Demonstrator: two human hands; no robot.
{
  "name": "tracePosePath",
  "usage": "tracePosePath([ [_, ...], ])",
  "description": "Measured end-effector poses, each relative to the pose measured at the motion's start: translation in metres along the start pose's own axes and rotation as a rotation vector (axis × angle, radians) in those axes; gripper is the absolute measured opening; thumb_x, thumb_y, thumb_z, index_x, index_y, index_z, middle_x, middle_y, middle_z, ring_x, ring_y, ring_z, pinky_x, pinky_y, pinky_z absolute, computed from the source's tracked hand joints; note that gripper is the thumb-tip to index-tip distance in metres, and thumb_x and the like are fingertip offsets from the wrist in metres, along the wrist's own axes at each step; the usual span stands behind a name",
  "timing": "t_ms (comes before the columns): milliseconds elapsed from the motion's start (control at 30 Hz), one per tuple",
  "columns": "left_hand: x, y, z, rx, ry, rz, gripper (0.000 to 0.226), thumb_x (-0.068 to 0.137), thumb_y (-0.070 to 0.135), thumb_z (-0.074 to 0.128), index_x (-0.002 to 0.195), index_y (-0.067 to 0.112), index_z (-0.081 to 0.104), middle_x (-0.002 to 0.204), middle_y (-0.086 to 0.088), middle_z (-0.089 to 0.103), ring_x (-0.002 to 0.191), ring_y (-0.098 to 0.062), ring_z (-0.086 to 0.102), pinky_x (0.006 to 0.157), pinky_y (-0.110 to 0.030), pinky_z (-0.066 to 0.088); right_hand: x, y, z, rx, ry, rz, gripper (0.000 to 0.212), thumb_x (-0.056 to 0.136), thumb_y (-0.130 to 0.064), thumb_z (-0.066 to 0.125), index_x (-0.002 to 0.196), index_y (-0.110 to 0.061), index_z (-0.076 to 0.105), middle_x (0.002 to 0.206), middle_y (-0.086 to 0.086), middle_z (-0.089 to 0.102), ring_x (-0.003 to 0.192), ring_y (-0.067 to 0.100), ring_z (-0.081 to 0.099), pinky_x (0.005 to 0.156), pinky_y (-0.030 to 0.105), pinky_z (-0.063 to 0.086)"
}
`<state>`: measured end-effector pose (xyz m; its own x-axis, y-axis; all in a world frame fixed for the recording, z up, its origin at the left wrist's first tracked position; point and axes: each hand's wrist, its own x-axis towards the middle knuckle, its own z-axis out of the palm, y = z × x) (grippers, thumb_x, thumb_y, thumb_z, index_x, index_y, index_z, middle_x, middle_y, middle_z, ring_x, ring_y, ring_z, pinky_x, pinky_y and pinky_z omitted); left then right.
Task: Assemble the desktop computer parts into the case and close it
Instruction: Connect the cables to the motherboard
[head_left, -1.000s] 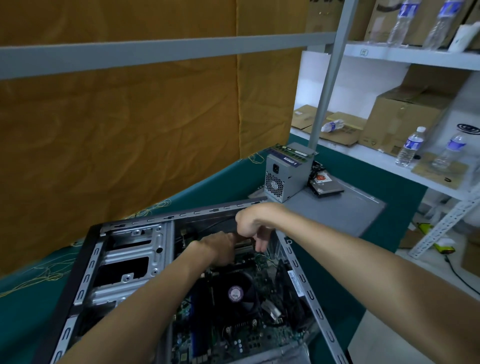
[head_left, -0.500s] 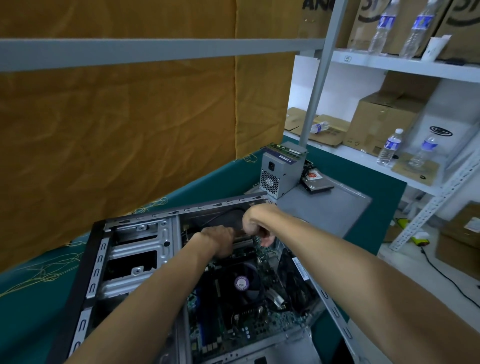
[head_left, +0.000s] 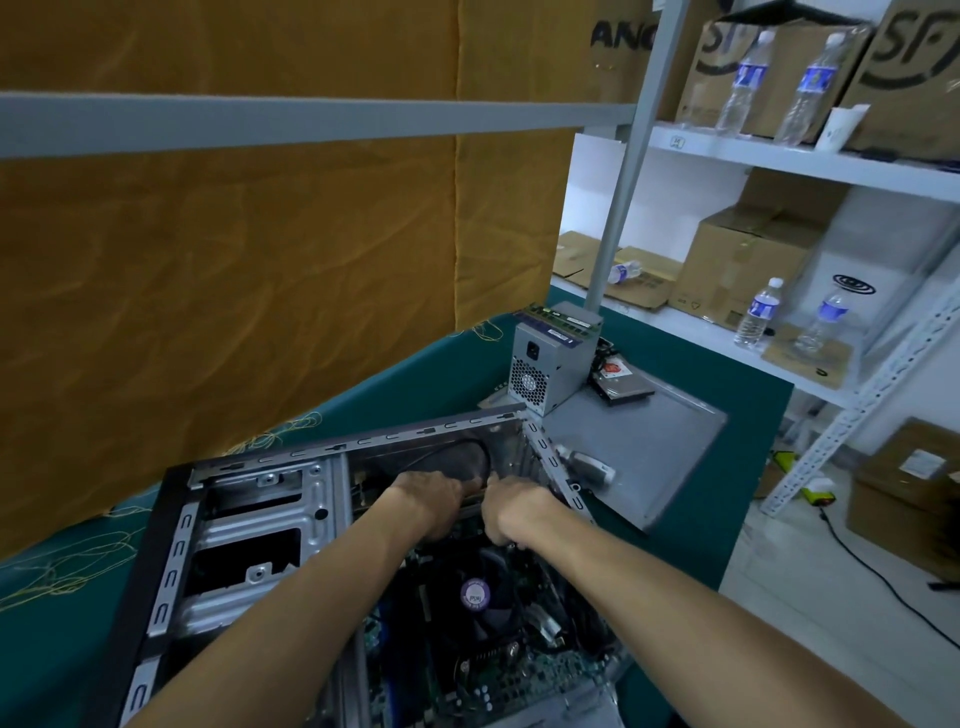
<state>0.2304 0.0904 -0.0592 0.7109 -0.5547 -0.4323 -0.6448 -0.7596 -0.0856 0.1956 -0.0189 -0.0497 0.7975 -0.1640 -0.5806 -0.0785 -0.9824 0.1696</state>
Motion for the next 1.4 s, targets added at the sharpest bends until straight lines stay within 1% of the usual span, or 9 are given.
tracePosePath([
  [100,0.002,0.003,0.0,-0.025,0.0,-0.007,0.071,0.103,0.015,0.049,0.162,0.034,0.013,0.152,-0.005,0.05,0.134,-0.028,0.053,0.097,-0.042,0.048,-0.004,0.002,-0.006,0.024,-0.008,-0.002,0.074,0.1,-0.004,0.054,0.16,0.001,0.01,0.161,0.02,0.03,0.122,0.033,0.061,0.098,0.045,0.054],
  [200,0.004,0.005,0.001,-0.035,0.016,-0.012,0.065,0.102,0.017,0.05,0.159,0.033,0.025,0.146,-0.005,0.055,0.13,-0.027,0.056,0.098,-0.044,0.05,-0.007,0.002,-0.013,0.011,-0.004,0.0,0.057,0.1,-0.002,0.055,0.152,0.005,0.032,0.146,0.021,0.051,0.074,0.03,0.052,0.056,0.037,0.049],
  [300,0.001,0.007,0.001,-0.046,0.0,-0.026,0.061,0.101,0.016,0.05,0.157,0.032,0.029,0.146,-0.004,0.055,0.13,-0.027,0.056,0.099,-0.044,0.05,-0.009,0.001,-0.014,-0.044,-0.008,0.007,0.049,0.1,-0.002,0.056,0.146,0.005,0.041,0.137,0.021,0.06,0.072,0.026,0.048,0.031,0.031,0.042],
  [467,-0.003,0.011,-0.004,-0.054,-0.003,-0.044,0.05,0.103,0.017,0.049,0.151,0.025,0.038,0.143,-0.006,0.057,0.128,-0.027,0.058,0.093,-0.042,0.049,-0.007,-0.005,-0.015,0.0,-0.005,0.004,0.047,0.101,-0.002,0.055,0.145,0.006,0.042,0.144,0.022,0.054,0.102,0.032,0.065,0.087,0.042,0.056],
  [633,-0.043,0.011,-0.006,-0.222,0.059,-0.036,0.029,0.095,0.015,0.05,0.121,0.016,0.062,0.124,-0.012,0.068,0.11,-0.031,0.067,0.073,-0.034,0.045,-0.017,-0.011,-0.009,0.007,0.024,-0.061,0.052,0.1,-0.008,0.052,0.15,0.002,0.039,0.146,0.023,0.051,0.124,0.031,0.062,0.078,0.035,0.055],
  [867,-0.116,-0.053,0.003,-0.58,0.902,-0.057,0.037,0.09,0.008,0.046,0.108,0.024,0.074,0.096,0.014,0.062,0.094,-0.016,0.056,0.086,-0.035,0.045,-0.03,-0.011,-0.02,-0.093,0.917,-0.397,0.028,0.095,-0.015,0.054,0.122,-0.01,0.057,0.102,0.011,0.068,0.085,0.036,0.07,0.061,0.036,0.036],
  [1033,-0.114,-0.074,0.029,-0.547,0.985,-0.379,0.037,0.09,-0.004,0.056,0.115,0.019,0.071,0.111,-0.001,0.056,0.104,-0.026,0.046,0.089,-0.036,0.037,-0.014,-0.024,-0.025,-0.309,0.823,-0.519,0.008,0.1,-0.013,0.055,0.103,-0.015,0.061,0.098,0.007,0.072,0.087,0.032,0.07,0.062,0.035,0.037],
  [1267,-0.11,-0.073,0.032,-0.477,0.99,-0.464,0.035,0.088,-0.001,0.058,0.115,0.018,0.067,0.112,-0.003,0.055,0.1,-0.026,0.046,0.087,-0.037,0.037,0.011,-0.041,-0.019,-0.393,0.778,-0.582,0.06,0.084,0.008,0.065,0.14,0.002,0.046,0.112,0.016,0.072,0.102,0.037,0.07,0.069,0.038,0.039],
  [1400,-0.11,-0.072,0.028,-0.472,0.978,-0.492,0.034,0.087,-0.002,0.059,0.113,0.017,0.067,0.112,-0.006,0.056,0.1,-0.03,0.047,0.087,-0.04,0.039,0.015,-0.043,-0.021,-0.379,0.727,-0.605,0.055,0.084,0.009,0.064,0.136,0.002,0.048,0.114,0.018,0.071,0.103,0.039,0.07,0.07,0.04,0.042],
])
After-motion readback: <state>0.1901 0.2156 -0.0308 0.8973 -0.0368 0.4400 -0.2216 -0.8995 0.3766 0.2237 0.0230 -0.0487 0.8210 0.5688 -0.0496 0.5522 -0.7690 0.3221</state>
